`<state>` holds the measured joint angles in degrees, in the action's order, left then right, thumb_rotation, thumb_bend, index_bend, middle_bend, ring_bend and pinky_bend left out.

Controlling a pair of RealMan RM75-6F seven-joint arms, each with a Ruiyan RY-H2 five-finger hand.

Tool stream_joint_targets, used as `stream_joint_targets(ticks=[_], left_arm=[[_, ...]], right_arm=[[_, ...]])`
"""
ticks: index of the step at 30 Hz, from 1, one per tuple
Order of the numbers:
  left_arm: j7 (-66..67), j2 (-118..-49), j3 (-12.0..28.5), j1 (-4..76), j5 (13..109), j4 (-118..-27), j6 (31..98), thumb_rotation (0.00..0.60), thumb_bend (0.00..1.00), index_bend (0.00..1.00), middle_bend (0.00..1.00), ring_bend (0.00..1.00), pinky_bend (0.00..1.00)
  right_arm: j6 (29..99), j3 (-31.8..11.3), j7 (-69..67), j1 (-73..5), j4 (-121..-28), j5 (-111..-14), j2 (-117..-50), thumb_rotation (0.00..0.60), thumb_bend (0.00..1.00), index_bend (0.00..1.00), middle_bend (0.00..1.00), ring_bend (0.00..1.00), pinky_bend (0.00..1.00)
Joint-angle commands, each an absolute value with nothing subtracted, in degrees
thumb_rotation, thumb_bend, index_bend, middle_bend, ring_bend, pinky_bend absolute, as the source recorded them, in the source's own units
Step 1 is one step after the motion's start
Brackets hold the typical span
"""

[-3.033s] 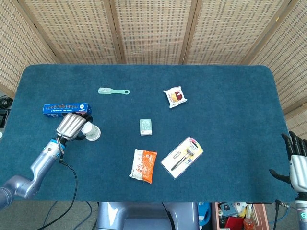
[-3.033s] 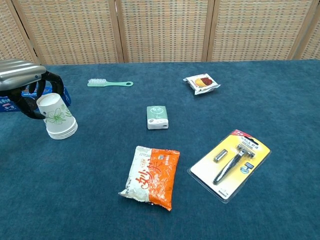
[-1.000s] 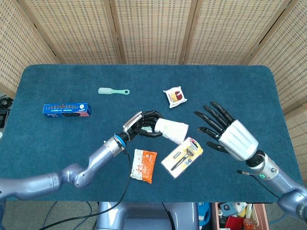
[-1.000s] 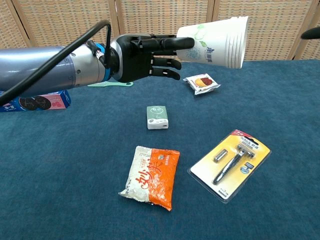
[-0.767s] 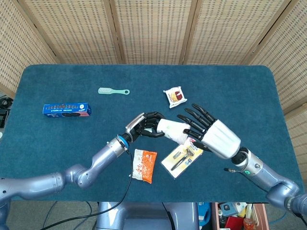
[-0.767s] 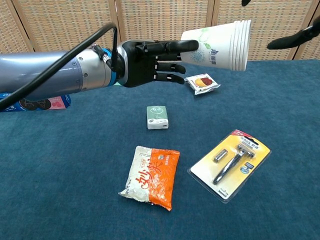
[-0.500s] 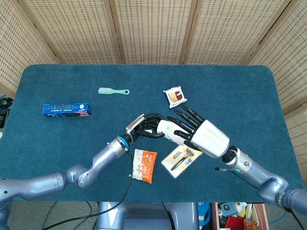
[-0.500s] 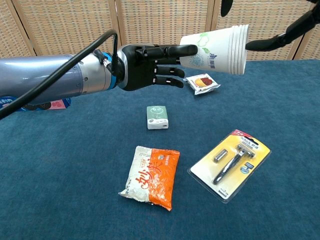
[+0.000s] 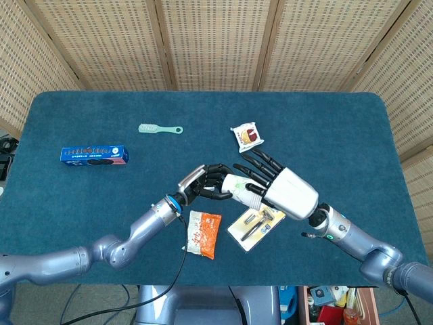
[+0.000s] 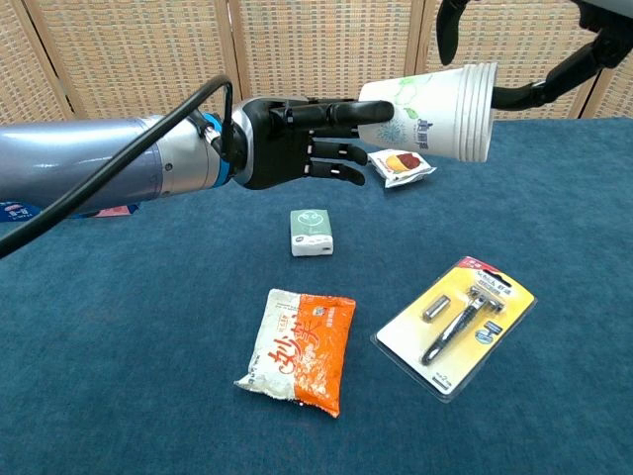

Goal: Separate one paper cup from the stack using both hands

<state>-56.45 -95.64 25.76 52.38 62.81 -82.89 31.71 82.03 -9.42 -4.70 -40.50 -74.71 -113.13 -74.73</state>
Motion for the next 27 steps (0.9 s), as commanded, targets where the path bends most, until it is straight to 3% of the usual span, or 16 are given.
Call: stream_joint_targets(ticks=[1,14,19,27], left_arm=[[-56.48,-95.67,25.88,52.25,62.81,-82.75,31.56,0.600,0.32,0.47,0.50,0.57,0.52],[-57.20,-95.85,26.25,51.45,63.83,-82.36,30.32,0.600,0.32,0.47,0.50,0.57,0.52],[-57.40,-96.13,26.40,51.25,64.06,-82.25,30.07,0.600,0.32,0.47,0.50,0.57,0.52],[-57.47,-96.80,26.57,51.14,64.05,-81.80,29.72,0.600,0.32,0.47,0.50,0.57,0.52]], right_arm=[[82.43,-9.25,-4.95,-40.68,-74.32,-112.89,-75.02,0.600,0.45,0.52,0.21,0.00,0.02],[83.75,-8.21,-5.46,-41.54,-72.96,-112.24,-76.05,0.600,0.47,0.58,0.12,0.00,0.04],[83.87,-7.67,-5.50,-41.75,-72.58,-111.94,-76.30,0.600,0.49,0.59,0.08,0.00,0.11],[84.48,-6.85,-5.76,-41.98,-71.61,-111.84,-76.89,0.600,0.54,0.64,0.04,0.00,0.12]])
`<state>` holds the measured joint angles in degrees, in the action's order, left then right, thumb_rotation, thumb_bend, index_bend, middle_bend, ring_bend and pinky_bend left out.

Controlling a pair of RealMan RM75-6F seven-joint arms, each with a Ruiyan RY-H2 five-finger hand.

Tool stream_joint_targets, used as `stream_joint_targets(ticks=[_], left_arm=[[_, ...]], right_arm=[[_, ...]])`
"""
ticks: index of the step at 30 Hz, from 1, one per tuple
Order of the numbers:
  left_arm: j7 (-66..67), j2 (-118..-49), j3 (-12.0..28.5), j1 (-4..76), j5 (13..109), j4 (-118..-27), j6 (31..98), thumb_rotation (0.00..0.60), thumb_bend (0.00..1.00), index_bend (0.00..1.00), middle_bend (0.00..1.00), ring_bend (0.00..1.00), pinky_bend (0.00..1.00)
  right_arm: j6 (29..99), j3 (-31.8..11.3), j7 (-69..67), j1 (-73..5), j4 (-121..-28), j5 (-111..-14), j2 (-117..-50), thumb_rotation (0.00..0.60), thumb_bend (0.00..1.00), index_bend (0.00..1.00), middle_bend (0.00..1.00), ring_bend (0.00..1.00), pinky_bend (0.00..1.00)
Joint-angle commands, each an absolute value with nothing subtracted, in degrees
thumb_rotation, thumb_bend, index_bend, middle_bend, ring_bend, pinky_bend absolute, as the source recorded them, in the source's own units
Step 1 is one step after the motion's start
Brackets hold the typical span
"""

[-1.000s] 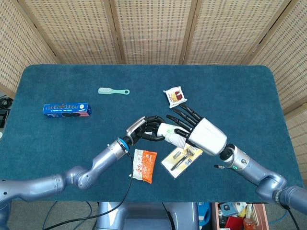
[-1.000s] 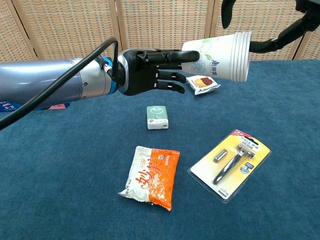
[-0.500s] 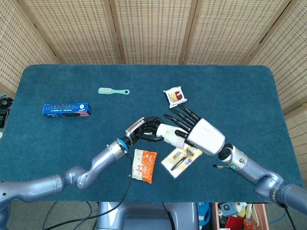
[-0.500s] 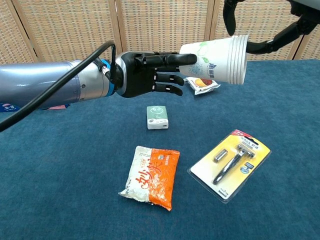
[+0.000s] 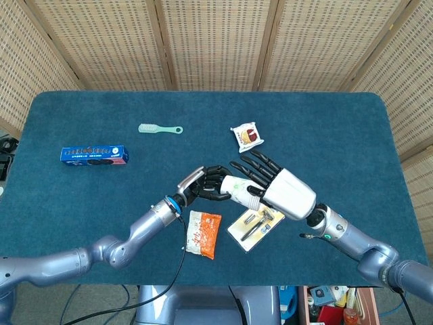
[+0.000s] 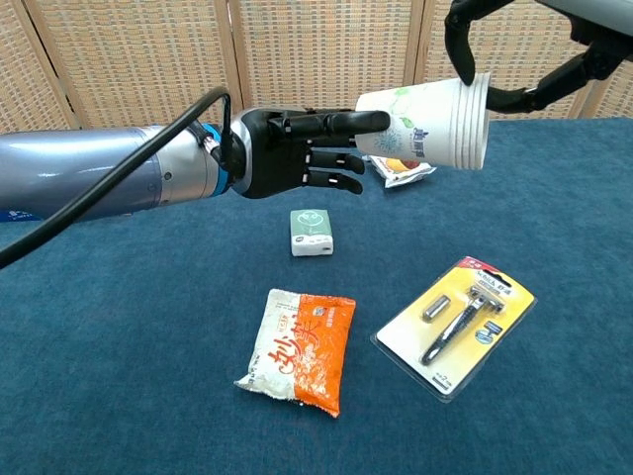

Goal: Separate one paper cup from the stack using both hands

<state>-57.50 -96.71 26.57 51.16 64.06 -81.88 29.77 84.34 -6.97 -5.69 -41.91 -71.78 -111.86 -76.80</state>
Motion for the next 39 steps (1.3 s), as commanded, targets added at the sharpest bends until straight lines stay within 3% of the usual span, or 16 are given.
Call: stream_joint_targets(ticks=[1,25,33,39], left_arm=[[-57.44,-96.86,26.58,51.14,64.05,-81.75,29.68,0.600,0.32,0.47,0.50,0.57,0.52],[-57.87,-96.07,27.31,49.47,64.17,-80.69,28.89,0.600,0.32,0.47,0.50,0.57,0.52],[-59.05,-92.15,27.06,46.61,65.63,-79.20,28.56,0.600,0.32,0.47,0.50,0.57,0.52],[-53.38,-84.85,24.67,44.22,72.55,-77.40,31.40,0.600,0.33,0.47,0.50,0.56,0.52]], right_arm=[[84.54,-6.80,-5.82,-42.02,-71.50,-111.81,-76.92,0.600,0.54,0.64,0.04,0.00,0.12],[89.35,-4.56,-5.70,-40.32,-69.64,-112.04,-76.11,0.600,0.56,0.66,0.03,0.00,0.12],[92.69,-2.94,-5.23,-37.94,-68.13,-113.02,-74.09,0.600,0.56,0.66,0.04,0.00,0.12],[92.81,-1.59,-4.35,-37.56,-66.67,-114.62,-70.29,0.600,0.56,0.66,0.05,0.00,0.12]])
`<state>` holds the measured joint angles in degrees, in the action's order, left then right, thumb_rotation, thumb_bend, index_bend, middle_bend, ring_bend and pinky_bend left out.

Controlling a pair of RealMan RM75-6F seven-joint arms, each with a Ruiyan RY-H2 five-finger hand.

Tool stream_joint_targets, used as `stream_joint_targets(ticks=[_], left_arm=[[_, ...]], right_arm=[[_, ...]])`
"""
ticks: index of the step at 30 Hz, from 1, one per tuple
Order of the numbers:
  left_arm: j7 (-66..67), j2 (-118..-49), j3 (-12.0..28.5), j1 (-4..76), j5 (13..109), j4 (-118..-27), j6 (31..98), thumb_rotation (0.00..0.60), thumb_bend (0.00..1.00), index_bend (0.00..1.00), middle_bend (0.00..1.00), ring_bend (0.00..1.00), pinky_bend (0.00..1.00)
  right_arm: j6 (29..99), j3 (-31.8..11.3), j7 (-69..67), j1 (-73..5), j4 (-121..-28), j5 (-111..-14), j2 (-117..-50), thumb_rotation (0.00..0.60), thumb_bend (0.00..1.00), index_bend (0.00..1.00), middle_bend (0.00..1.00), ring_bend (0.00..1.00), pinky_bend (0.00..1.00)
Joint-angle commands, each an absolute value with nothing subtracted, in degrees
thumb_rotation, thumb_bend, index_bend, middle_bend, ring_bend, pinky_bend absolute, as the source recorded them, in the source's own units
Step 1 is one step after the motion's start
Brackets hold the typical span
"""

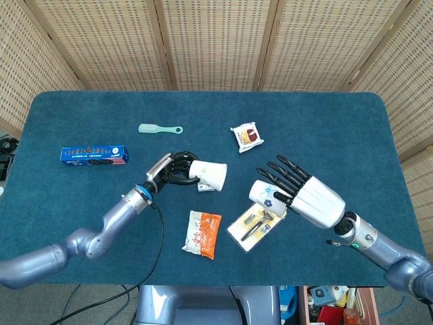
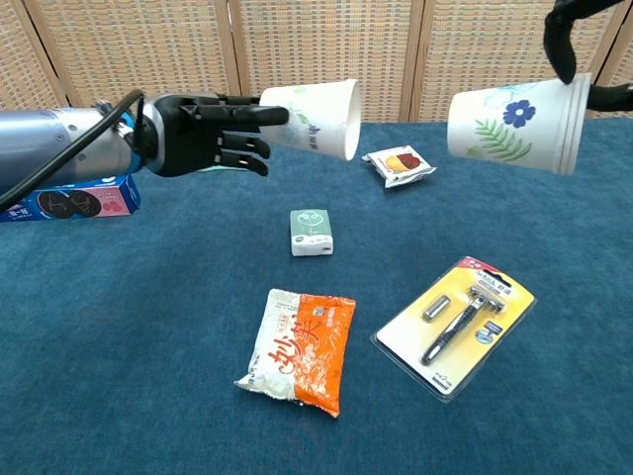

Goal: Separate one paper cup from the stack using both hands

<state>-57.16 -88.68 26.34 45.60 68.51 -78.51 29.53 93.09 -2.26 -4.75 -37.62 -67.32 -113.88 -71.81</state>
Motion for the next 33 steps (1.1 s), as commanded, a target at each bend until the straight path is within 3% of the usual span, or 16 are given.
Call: stream_joint_targets(ticks=[1,12,24,29,30,33], left_arm=[[-50.99,-83.19,23.78,43.84,74.47,-76.93,32.60,0.600,0.33,0.47,0.50,0.55,0.52],[-25.93,-72.84,15.88,40.32,83.98,-73.83,42.21,0.600,0.33,0.47,0.48,0.53,0.52],[-5.80,-76.41,9.96,36.68,84.66,-70.91,50.49,0.600,0.34,0.47,0.47,0.53,0.52],[-4.25,-78.21,8.87,36.33,82.74,-69.92,49.91,0.600,0.34,0.46,0.41,0.44,0.49],[-4.27,-78.35,8.80,36.36,82.32,-69.92,49.62,0.600,0.34,0.41,0.34,0.37,0.45],[-3.83,-78.52,8.43,36.55,81.07,-69.97,48.28,0.600,0.32,0.11,0.06,0.11,0.27]], right_arm=[[92.27,-1.23,-4.09,-37.79,-66.37,-115.07,-69.46,0.600,0.56,0.66,0.05,0.00,0.12],[78.65,3.16,4.01,-43.30,-65.01,-121.06,-63.44,0.600,0.56,0.66,0.11,0.00,0.12],[58.48,4.84,11.57,-49.39,-69.25,-119.31,-65.23,0.600,0.56,0.66,0.11,0.00,0.12],[52.34,4.53,13.44,-51.27,-70.70,-117.24,-66.63,0.600,0.55,0.64,0.10,0.00,0.12],[51.84,4.37,13.72,-51.42,-70.77,-116.85,-66.89,0.600,0.49,0.58,0.10,0.00,0.12],[51.60,3.70,14.66,-51.52,-70.35,-115.86,-67.70,0.600,0.16,0.31,0.08,0.00,0.09]])
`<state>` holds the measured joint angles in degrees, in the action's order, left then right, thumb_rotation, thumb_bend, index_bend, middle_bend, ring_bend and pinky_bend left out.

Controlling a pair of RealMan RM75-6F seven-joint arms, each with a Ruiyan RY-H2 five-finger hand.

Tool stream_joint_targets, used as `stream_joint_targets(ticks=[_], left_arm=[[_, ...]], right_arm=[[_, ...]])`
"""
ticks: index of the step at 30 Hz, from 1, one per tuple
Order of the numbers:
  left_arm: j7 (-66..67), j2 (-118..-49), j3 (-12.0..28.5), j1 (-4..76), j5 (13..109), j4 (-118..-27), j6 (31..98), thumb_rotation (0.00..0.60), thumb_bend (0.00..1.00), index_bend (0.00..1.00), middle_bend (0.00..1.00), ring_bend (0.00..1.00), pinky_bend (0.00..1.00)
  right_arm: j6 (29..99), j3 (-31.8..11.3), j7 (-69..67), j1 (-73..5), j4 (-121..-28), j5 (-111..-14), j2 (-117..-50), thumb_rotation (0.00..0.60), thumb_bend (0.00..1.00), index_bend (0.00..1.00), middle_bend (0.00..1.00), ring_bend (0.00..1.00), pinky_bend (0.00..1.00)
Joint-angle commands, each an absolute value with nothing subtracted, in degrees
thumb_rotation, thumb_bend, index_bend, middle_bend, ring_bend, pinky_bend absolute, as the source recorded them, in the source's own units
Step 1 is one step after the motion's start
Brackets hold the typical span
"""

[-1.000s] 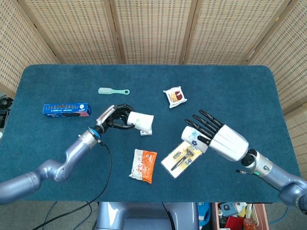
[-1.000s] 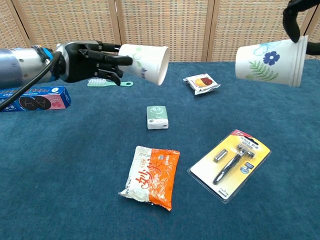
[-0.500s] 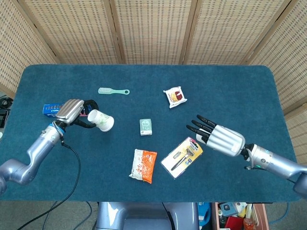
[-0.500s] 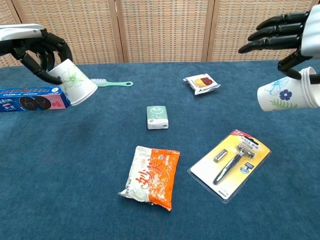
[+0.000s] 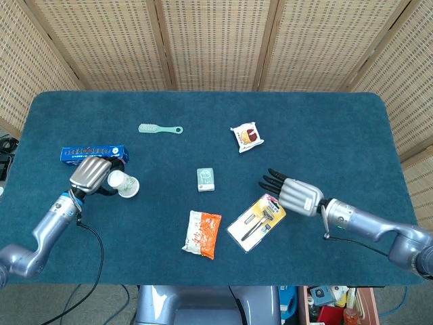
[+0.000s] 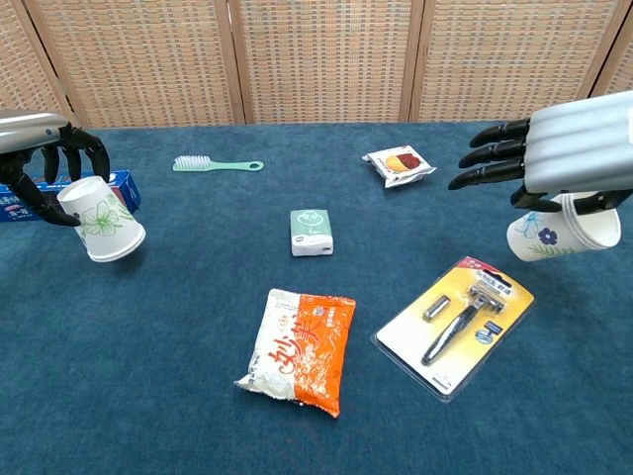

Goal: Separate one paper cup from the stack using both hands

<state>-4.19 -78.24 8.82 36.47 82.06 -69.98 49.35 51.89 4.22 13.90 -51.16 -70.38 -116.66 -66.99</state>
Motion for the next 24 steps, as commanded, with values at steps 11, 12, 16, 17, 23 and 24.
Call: stream_joint_targets(ticks=[11,12,16,17,23,24], left_arm=[[-3.08,-73.72,9.90,35.69,76.07,-78.61,48.94,0.600,0.19,0.00,0.00,0.00,0.02],[-3.17,-73.02,10.15,35.21,76.01,-79.70,50.06,0.600,0.19,0.00,0.00,0.00,0.01],[-2.47,-68.94,10.93,31.99,74.92,-85.92,55.90,0.600,0.18,0.00,0.00,0.00,0.00],[-2.15,-68.15,11.03,31.07,74.47,-87.28,57.35,0.600,0.17,0.00,0.00,0.00,0.00],[1.68,-64.89,9.84,23.53,73.73,-94.77,69.46,0.600,0.15,0.00,0.00,0.00,0.00],[2.10,-64.82,9.45,22.35,74.09,-95.42,71.41,0.600,0.15,0.00,0.00,0.00,0.00]], right_arm=[[66.78,-6.70,17.64,-42.88,-74.34,-101.89,-70.61,0.600,0.00,0.07,0.00,0.00,0.00],[68.11,-7.42,17.18,-41.91,-75.81,-100.47,-70.30,0.600,0.00,0.06,0.00,0.00,0.00],[75.01,-9.42,14.94,-35.68,-83.83,-93.90,-67.98,0.600,0.00,0.01,0.00,0.00,0.00],[76.50,-9.48,14.46,-34.13,-85.29,-92.68,-67.49,0.600,0.00,0.01,0.00,0.00,0.00],[83.99,-7.02,12.85,-24.65,-90.78,-87.75,-65.44,0.600,0.00,0.00,0.00,0.00,0.00],[85.00,-6.37,12.42,-23.21,-91.13,-87.25,-65.38,0.600,0.00,0.00,0.00,0.00,0.00]])
